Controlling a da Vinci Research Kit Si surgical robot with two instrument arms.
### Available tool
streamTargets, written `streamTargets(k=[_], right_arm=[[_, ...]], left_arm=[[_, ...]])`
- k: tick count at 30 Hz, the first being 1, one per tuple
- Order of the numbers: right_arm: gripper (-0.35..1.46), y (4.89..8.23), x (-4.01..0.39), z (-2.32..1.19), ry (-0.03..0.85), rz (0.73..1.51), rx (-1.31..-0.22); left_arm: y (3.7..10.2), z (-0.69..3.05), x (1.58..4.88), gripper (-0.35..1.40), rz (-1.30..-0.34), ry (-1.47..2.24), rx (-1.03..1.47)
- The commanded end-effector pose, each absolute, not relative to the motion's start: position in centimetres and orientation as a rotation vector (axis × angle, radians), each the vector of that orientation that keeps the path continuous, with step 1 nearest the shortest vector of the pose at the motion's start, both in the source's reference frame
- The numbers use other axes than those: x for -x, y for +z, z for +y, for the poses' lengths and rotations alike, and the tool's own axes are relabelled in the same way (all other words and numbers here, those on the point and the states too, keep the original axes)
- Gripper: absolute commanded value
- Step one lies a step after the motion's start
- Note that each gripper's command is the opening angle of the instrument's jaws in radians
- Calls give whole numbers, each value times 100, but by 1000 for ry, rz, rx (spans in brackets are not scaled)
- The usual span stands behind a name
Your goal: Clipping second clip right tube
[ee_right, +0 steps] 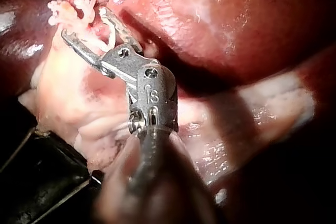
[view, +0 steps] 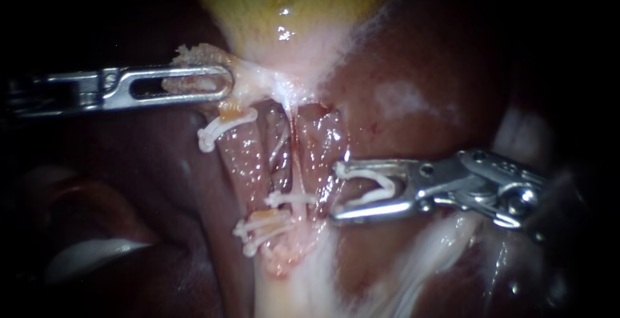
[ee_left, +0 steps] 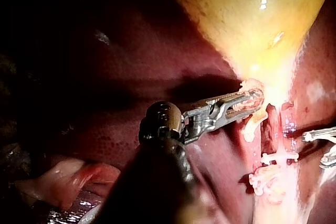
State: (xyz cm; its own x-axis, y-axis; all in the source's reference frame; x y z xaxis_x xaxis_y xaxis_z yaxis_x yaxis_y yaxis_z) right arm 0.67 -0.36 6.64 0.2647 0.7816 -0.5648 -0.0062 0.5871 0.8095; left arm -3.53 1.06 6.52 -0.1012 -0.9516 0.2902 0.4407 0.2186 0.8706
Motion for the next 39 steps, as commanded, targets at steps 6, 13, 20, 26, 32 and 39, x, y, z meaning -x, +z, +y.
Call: streamTargets(k=[6,13,20,26,32,39], right_arm=[[46,681,-83,-36,664,1181,-816],[46,700,-94,-39,699,1169,-827],[46,714,-103,-44,719,1159,-839],[46,719,-112,-48,717,1158,-847],[46,724,-123,-53,719,1156,-858],[47,729,-135,-59,715,1155,-876]], left_arm=[[652,105,354,-35,-1106,-1304,-611],[652,105,355,-35,-1106,-1304,-610],[652,104,356,-35,-1106,-1305,-609],[652,104,356,-35,-1106,-1305,-609],[652,104,356,-35,-1106,-1305,-609],[653,104,357,-35,-1107,-1305,-609]])
